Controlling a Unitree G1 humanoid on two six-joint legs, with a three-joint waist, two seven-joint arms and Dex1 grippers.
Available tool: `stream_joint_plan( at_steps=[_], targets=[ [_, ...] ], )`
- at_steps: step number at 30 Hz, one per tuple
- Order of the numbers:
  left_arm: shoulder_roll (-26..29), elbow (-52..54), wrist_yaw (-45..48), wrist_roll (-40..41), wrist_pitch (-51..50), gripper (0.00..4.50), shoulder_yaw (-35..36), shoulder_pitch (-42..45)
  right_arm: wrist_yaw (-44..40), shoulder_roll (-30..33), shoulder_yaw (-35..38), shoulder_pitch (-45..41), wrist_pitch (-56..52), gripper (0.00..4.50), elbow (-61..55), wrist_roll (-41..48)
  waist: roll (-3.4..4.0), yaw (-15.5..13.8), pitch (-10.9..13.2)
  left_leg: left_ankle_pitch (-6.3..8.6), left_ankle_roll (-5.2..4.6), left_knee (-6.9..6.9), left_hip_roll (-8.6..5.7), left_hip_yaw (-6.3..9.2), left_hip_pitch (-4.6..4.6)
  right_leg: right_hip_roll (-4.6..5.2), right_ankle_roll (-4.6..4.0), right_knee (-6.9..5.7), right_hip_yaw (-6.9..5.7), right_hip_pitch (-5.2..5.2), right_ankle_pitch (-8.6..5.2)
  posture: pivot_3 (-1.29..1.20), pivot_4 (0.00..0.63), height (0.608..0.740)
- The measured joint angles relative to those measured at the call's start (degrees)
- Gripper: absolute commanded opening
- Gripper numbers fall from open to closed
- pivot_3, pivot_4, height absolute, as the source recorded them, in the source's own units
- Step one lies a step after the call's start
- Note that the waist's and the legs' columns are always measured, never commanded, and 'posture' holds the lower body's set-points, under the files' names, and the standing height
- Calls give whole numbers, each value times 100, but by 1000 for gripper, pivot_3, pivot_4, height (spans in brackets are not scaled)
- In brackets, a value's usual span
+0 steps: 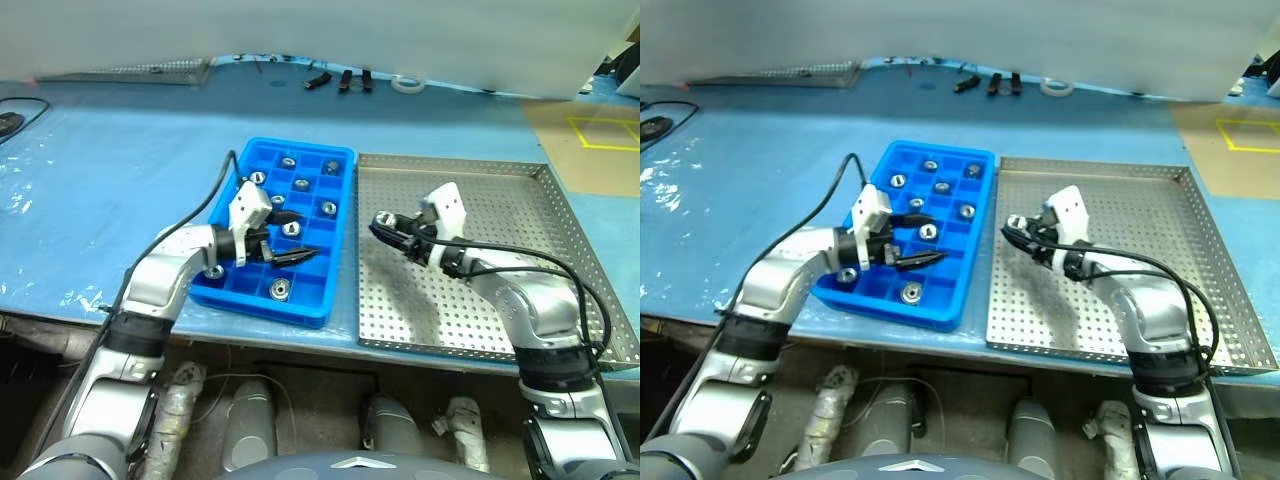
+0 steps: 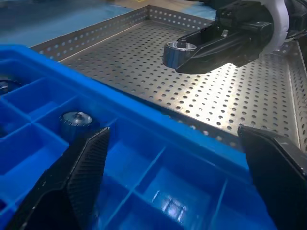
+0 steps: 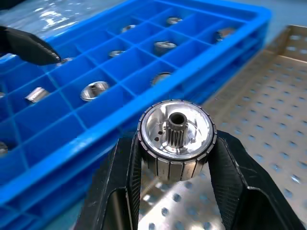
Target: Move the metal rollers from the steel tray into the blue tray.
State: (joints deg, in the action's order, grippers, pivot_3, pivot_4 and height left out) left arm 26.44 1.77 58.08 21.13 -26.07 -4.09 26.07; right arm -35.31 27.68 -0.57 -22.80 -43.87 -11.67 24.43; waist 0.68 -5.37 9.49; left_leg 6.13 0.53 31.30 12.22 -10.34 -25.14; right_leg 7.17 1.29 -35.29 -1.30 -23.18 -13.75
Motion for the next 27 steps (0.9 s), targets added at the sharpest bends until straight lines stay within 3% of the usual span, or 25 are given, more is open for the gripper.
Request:
stream_joint_plan(
  at_steps=[10, 20, 21, 27],
  targets=[
    [394, 1445, -746, 373, -709, 4500, 517, -1252, -1155, 194, -823, -408, 293, 1618, 445, -177, -1, -338, 0, -13, 21, -11, 3, 22, -5, -1, -1, -2, -7, -1, -1, 272, 150, 740],
    [443, 1761, -1104, 574, -839, 4500, 556, -1475, -1436, 139, -1311, -562, 670, 1618, 515, -554, -1, -483, 0, -21, 34, -15, 7, 32, -4, -2, -1, -8, -5, -1, -1, 279, 150, 740],
    [452, 1761, -1111, 584, -838, 4500, 556, -1475, -1441, 136, -1311, -562, 708, 2328, 543, -570, -1, -484, 0, -21, 34, -15, 6, 32, -4, -2, -1, -9, -5, -1, -1, 271, 150, 740],
    [489, 1712, -1082, 628, -836, 4500, 497, -1307, -1377, 1, -1187, -560, 635, 4260, 579, -501, -1, -486, 0, -23, 37, -14, 5, 33, -4, -3, -1, -15, -3, -1, -1, 239, 150, 740]
  ],
)
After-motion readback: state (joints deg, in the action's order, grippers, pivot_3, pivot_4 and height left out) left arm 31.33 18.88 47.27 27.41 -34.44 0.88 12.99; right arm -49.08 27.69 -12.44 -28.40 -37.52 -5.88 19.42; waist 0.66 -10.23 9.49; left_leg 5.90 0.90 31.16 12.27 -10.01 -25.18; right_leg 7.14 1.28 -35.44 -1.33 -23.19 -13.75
